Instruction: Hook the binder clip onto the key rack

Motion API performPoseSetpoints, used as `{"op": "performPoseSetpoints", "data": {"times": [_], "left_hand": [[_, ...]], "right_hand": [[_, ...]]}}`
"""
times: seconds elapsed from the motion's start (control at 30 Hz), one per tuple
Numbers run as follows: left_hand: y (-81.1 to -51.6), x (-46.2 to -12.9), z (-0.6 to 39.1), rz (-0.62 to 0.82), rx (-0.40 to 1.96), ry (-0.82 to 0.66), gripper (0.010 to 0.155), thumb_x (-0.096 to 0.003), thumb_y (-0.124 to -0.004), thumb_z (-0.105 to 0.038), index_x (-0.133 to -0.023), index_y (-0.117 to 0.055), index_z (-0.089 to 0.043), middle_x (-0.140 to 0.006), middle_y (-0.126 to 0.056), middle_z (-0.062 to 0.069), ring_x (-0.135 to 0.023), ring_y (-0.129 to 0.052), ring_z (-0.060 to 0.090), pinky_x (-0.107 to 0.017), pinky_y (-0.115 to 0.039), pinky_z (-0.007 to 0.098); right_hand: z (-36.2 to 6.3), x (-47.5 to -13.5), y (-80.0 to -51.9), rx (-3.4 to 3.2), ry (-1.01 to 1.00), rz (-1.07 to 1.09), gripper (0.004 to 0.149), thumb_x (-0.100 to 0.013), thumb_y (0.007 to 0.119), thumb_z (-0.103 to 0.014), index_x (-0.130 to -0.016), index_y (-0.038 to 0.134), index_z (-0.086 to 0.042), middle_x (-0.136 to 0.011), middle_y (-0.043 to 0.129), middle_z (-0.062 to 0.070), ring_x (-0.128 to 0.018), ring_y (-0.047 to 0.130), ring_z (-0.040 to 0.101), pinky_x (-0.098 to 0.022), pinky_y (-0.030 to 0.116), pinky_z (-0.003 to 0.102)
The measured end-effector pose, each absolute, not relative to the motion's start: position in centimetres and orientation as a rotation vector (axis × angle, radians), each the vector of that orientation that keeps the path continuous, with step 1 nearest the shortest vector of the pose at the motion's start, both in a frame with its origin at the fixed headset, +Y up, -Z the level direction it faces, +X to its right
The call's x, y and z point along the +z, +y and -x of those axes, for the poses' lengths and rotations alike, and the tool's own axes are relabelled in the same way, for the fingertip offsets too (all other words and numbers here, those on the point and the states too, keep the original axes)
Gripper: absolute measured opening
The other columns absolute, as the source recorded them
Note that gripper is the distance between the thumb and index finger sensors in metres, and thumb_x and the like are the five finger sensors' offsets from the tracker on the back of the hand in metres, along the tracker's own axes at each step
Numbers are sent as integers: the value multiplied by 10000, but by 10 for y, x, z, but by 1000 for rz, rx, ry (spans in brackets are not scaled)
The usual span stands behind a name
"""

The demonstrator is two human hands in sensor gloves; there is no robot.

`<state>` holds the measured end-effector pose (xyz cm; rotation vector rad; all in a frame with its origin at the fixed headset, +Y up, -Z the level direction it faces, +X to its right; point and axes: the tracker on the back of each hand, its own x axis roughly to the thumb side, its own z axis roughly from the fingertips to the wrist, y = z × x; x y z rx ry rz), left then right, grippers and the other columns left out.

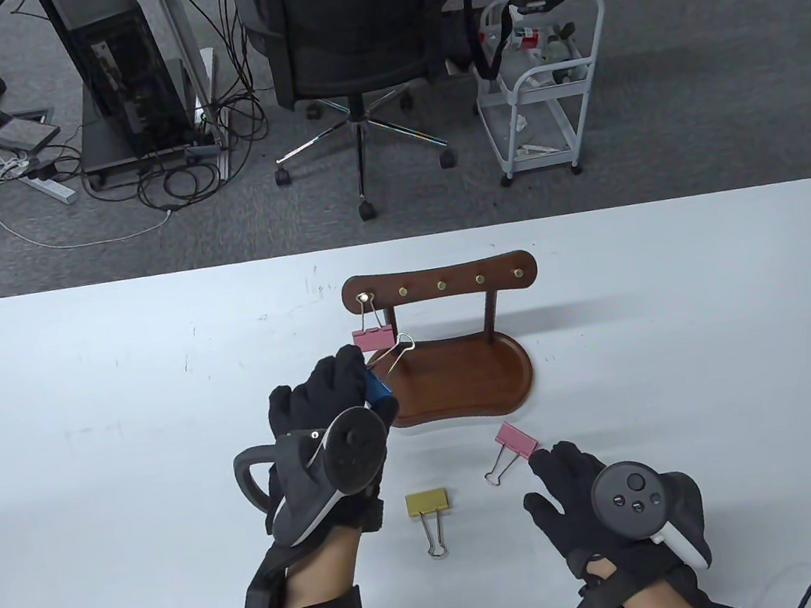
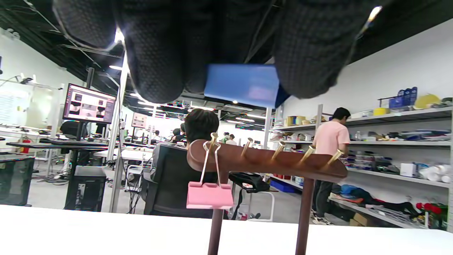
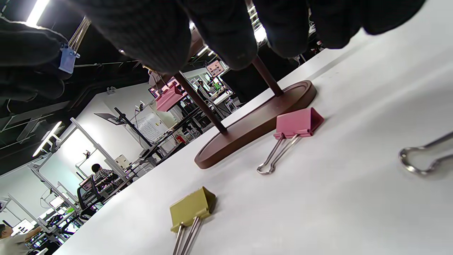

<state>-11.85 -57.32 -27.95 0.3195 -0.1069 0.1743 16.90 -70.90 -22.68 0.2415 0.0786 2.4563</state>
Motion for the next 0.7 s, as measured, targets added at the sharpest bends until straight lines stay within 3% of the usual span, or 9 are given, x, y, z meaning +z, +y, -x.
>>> {"op": "performPoseSetpoints", "data": {"times": [0.33, 0.7], "left_hand": [[-565, -308, 102, -308, 167, 11, 778, -481, -910, -518, -1085, -740, -57, -1004, -864, 227, -794, -975, 442, -683, -641, 700], [-577, -334, 83, -265, 142, 90, 788, -486, -899, -533, -1083, -740, -44, -985, -879, 231, -770, -988, 440, -676, -650, 695]], "right_hand": [[-167, -227, -710, 2457, 85, -248, 676, -554, 752, -387, -1082, 654, 25, -1091, 550, 424, -907, 541, 688, -596, 528, 741], [-167, -227, -710, 2446, 94, -240, 675, -555, 751, -387, -1082, 655, 24, -1090, 550, 425, -906, 540, 689, -597, 527, 741]]}}
